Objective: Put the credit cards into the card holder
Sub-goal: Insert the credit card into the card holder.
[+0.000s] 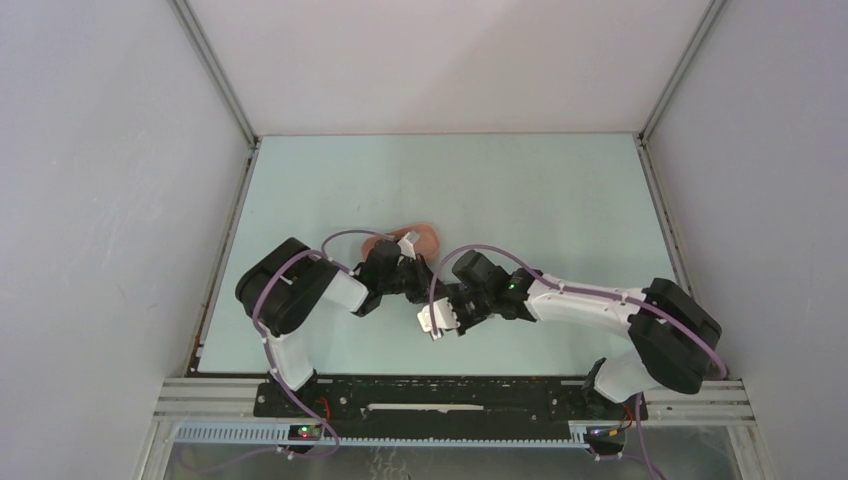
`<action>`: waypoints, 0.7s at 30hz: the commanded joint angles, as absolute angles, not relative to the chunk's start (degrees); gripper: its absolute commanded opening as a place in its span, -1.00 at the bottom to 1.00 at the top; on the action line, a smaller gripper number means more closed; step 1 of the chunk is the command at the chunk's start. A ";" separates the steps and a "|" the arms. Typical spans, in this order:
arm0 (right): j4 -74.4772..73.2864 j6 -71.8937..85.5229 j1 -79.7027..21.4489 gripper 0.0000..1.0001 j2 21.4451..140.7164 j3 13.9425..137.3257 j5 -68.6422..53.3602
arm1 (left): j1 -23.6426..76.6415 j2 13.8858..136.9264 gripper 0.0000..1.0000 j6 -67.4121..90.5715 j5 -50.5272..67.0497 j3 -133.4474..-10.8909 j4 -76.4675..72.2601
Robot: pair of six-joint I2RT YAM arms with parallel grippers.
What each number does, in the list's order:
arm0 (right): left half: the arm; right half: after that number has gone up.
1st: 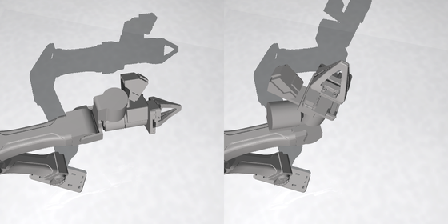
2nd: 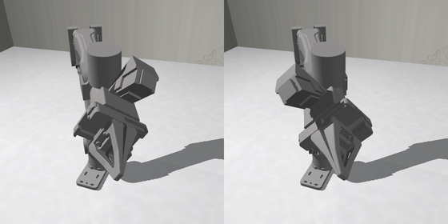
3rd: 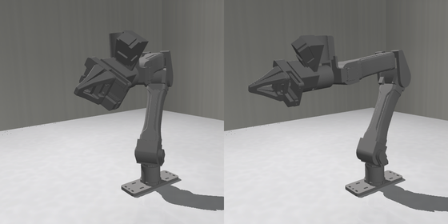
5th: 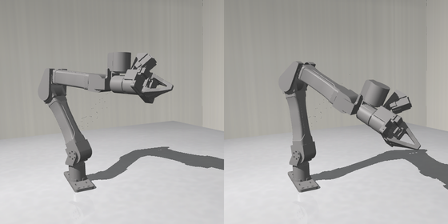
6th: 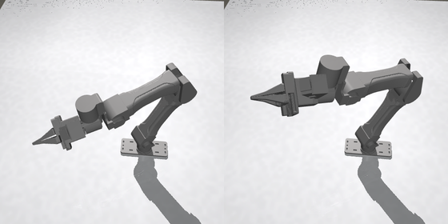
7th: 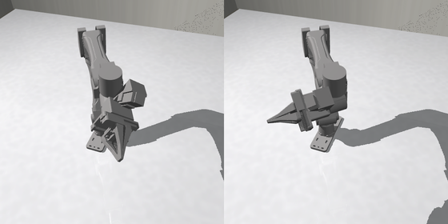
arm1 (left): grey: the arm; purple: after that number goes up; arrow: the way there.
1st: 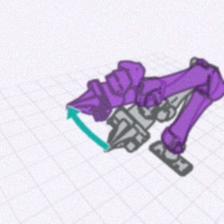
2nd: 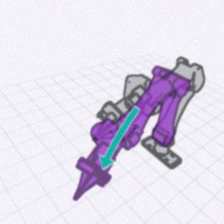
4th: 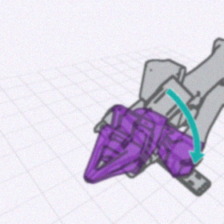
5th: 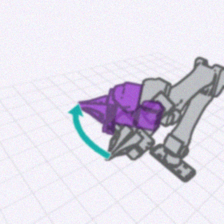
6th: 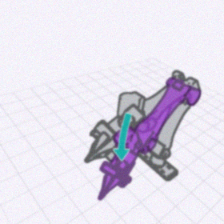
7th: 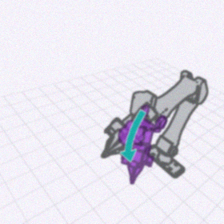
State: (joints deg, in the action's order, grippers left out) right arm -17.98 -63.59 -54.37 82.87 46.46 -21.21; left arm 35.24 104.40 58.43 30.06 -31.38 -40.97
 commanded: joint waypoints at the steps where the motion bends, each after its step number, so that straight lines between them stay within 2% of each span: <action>1: -14.49 -66.10 -55.36 -0.86 86.21 48.40 -18.13 | 35.76 105.61 -0.85 56.25 28.92 -33.02 -38.50; 21: -12.33 -66.77 -57.26 -0.84 93.29 51.94 -12.20 | 36.15 106.45 -0.77 56.07 29.01 -33.57 -38.31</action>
State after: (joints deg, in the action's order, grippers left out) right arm -13.39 -65.52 -56.55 91.59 50.33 -13.93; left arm 35.51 105.03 58.26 30.02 -31.97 -40.71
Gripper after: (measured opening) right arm 0.079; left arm 0.103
